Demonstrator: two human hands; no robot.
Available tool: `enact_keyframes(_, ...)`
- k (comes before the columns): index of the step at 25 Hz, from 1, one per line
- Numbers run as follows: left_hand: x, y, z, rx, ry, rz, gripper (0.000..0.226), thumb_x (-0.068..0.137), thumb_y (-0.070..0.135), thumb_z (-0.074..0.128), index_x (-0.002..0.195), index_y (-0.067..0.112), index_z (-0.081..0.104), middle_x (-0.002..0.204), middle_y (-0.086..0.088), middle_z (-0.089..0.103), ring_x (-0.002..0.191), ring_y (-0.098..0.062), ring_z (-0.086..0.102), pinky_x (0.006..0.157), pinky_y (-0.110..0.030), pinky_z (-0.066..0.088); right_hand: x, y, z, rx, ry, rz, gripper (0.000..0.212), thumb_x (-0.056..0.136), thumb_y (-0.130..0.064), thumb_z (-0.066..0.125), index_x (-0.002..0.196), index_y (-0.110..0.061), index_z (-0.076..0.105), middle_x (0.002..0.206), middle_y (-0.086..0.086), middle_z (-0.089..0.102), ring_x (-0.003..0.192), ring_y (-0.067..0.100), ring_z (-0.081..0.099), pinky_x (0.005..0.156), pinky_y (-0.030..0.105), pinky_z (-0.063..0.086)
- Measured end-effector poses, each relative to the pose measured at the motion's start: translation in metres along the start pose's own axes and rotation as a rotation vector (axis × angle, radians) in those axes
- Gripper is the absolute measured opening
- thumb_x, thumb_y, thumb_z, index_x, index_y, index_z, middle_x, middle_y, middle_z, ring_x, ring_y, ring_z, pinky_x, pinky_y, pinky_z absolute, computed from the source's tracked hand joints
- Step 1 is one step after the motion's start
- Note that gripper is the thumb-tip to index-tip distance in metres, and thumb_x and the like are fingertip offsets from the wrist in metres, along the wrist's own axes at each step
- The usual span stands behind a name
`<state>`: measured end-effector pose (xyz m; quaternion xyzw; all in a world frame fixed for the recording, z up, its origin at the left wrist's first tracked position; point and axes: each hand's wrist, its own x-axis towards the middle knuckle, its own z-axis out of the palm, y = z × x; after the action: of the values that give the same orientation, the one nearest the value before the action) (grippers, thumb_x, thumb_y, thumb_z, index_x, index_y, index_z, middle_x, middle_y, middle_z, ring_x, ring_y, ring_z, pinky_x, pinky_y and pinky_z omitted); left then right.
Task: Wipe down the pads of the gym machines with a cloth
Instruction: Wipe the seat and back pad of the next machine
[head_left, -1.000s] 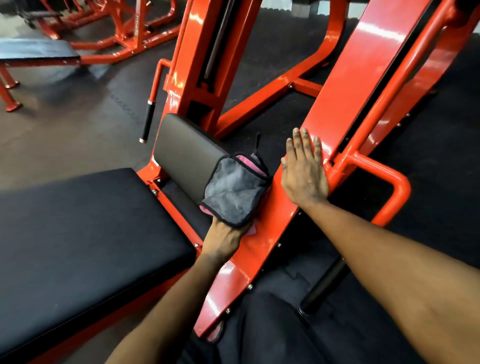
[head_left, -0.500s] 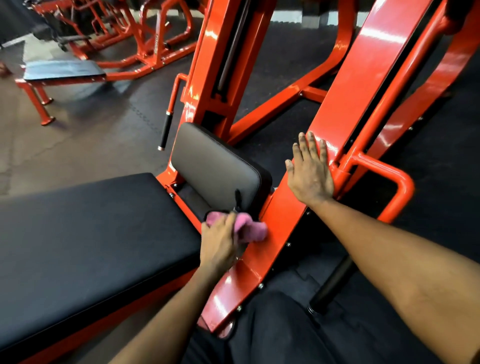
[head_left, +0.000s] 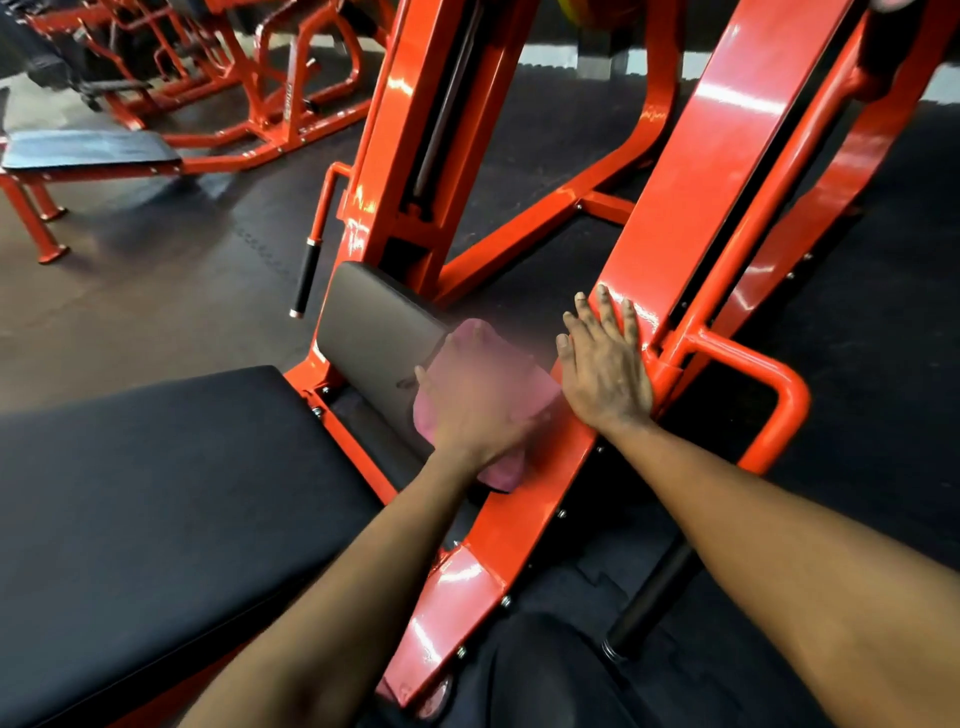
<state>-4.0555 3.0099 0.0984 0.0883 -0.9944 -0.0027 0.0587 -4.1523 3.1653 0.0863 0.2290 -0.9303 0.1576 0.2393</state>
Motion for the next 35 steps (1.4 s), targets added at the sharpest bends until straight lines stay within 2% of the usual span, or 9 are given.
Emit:
enact_keyframes(2, 0.017, -0.003, 0.021, 0.011, -0.052, 0.031, 0.070, 0.076, 0.068, 0.052, 0.142, 0.052, 0.037, 0.166, -0.008, -0.001, 0.149, -0.045, -0.005, 0.104, -0.082, 0.012, 0.001, 0.000, 0.002, -0.025, -0.009, -0.006, 0.055, 0.104, -0.035, 0.028, 0.139, -0.004, 0.058, 0.157, 0.012, 0.044, 0.154, 0.030, 0.021, 0.126, 0.049, 0.004)
enact_keyframes(6, 0.015, -0.002, 0.033, 0.046, 0.087, 0.067, 0.058, 0.063, 0.036, 0.066, 0.121, 0.035, 0.059, 0.155, -0.013, 0.035, 0.140, -0.043, 0.020, 0.100, -0.076, 0.028, 0.000, 0.000, 0.004, -0.095, -0.028, -0.017, 0.057, 0.104, -0.037, 0.027, 0.139, -0.005, 0.059, 0.159, 0.010, 0.040, 0.155, 0.031, 0.018, 0.126, 0.051, 0.004)
enact_keyframes(14, -0.065, -0.050, 0.106, 0.099, 0.246, 0.462, 0.042, 0.082, 0.025, 0.050, 0.120, 0.021, 0.067, 0.159, -0.007, 0.034, 0.149, -0.042, 0.014, 0.116, -0.069, 0.006, -0.001, -0.005, 0.001, -0.138, -0.064, -0.025, 0.057, 0.104, -0.040, 0.029, 0.141, -0.006, 0.056, 0.162, 0.007, 0.036, 0.156, 0.033, 0.013, 0.126, 0.053, 0.003)
enact_keyframes(20, 0.012, -0.055, -0.010, -0.530, 0.778, -0.066, 0.057, 0.065, 0.013, 0.053, 0.121, 0.013, 0.065, 0.144, -0.019, 0.045, 0.126, -0.036, 0.048, 0.102, -0.042, 0.040, 0.000, -0.007, 0.002, -0.206, -0.078, -0.010, 0.058, 0.104, -0.038, 0.027, 0.146, -0.006, 0.051, 0.164, 0.008, 0.031, 0.156, 0.032, 0.011, 0.126, 0.054, 0.001)
enact_keyframes(22, 0.054, -0.057, -0.050, -0.330, 0.667, -0.003, 0.060, 0.065, 0.022, 0.053, 0.123, 0.016, 0.065, 0.146, -0.014, 0.046, 0.131, -0.034, 0.046, 0.107, -0.046, 0.035, 0.000, -0.005, 0.003, -0.239, -0.087, -0.005, 0.058, 0.102, -0.034, 0.027, 0.149, -0.005, 0.046, 0.166, 0.011, 0.025, 0.156, 0.031, 0.009, 0.126, 0.054, 0.002)
enact_keyframes(24, 0.079, -0.050, -0.049, -0.080, 0.215, 0.215, 0.061, 0.071, 0.038, 0.049, 0.129, 0.027, 0.061, 0.148, -0.003, 0.048, 0.138, -0.030, 0.040, 0.112, -0.061, 0.025, 0.000, -0.005, 0.006, -0.264, -0.085, 0.004, 0.058, 0.101, -0.029, 0.031, 0.152, -0.004, 0.040, 0.168, 0.013, 0.019, 0.157, 0.031, 0.008, 0.125, 0.055, 0.005)
enact_keyframes(26, 0.074, -0.038, -0.019, -0.021, -0.098, 0.333, 0.064, 0.071, 0.053, 0.037, 0.126, 0.032, 0.062, 0.145, 0.006, 0.052, 0.140, -0.025, 0.038, 0.116, -0.058, 0.017, 0.000, -0.005, 0.008, -0.303, -0.099, 0.008, 0.059, 0.100, -0.026, 0.039, 0.154, -0.004, 0.035, 0.169, 0.014, 0.014, 0.157, 0.031, 0.007, 0.125, 0.055, 0.006)
enact_keyframes(32, 0.064, -0.067, 0.015, -0.076, 0.038, 0.527, 0.062, 0.071, 0.052, 0.046, 0.129, 0.034, 0.061, 0.134, 0.003, 0.058, 0.133, -0.025, 0.045, 0.106, -0.048, 0.030, 0.001, -0.006, 0.014, -0.412, -0.117, 0.016, 0.060, 0.103, -0.028, 0.036, 0.158, -0.005, 0.027, 0.170, 0.013, 0.006, 0.157, 0.032, 0.001, 0.125, 0.054, 0.002)
enact_keyframes(35, 0.106, -0.104, 0.008, -0.097, 0.001, 0.332, 0.067, 0.078, 0.069, 0.033, 0.133, 0.040, 0.058, 0.141, 0.011, 0.055, 0.137, -0.021, 0.042, 0.109, -0.045, 0.029, 0.002, -0.006, 0.014, -0.453, -0.134, 0.004, 0.060, 0.105, -0.030, 0.030, 0.159, -0.006, 0.021, 0.170, 0.012, -0.001, 0.157, 0.031, -0.005, 0.124, 0.055, 0.002)
